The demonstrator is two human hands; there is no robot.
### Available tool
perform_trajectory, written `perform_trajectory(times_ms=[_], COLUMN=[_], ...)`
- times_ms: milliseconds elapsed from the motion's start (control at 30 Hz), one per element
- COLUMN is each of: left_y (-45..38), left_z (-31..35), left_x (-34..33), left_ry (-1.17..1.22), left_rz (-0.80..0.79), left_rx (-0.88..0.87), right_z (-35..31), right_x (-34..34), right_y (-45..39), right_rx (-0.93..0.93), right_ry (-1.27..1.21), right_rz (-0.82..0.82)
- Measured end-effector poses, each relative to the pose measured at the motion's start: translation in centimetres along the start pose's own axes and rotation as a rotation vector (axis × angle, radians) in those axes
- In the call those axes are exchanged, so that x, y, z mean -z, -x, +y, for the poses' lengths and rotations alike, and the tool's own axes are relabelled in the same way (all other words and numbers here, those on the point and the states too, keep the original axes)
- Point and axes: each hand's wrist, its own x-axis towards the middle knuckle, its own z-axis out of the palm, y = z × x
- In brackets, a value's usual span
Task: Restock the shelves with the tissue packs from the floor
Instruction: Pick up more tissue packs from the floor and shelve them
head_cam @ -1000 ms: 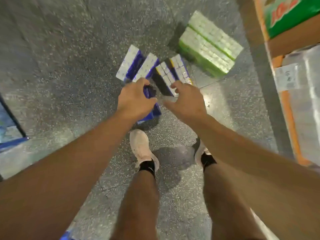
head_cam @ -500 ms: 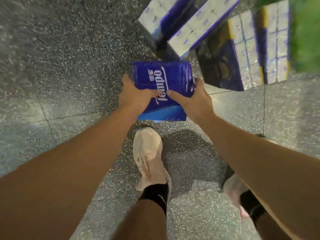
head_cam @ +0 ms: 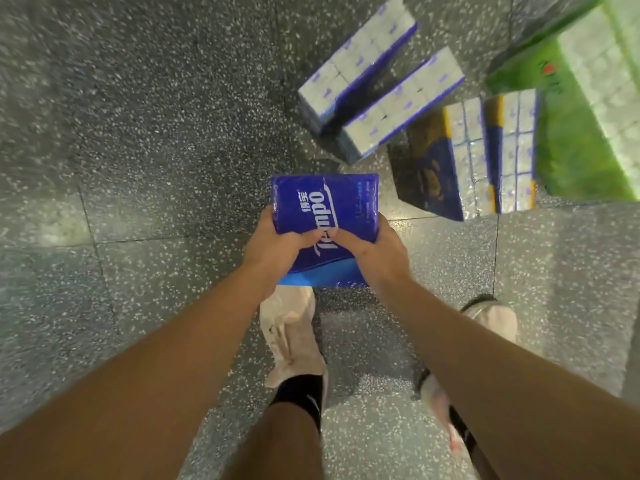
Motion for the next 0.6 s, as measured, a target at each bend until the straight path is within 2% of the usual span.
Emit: perform_trajectory(times_ms=[133, 333, 600], left_y=[6.3, 21.3, 46.8], left_z=[4.0, 15.0, 25.9], left_x=[2.9, 7.6, 14.6], left_ry=[-0.051, -0.047, 0.155], left_rz=[0.014, 0.065, 0.281], left_rx=[-0.088, -0.346, -0.680], right_z=[-4.6, -17.3, -34.8], right_x=[1.5, 6.0, 13.2], right_y=[6.2, 18.5, 37.8], right_rx=[0.120, 0.359, 0.794], right_ry=[-0.093, -0.107, -0.098], right_rz=[0.002, 0.059, -0.087])
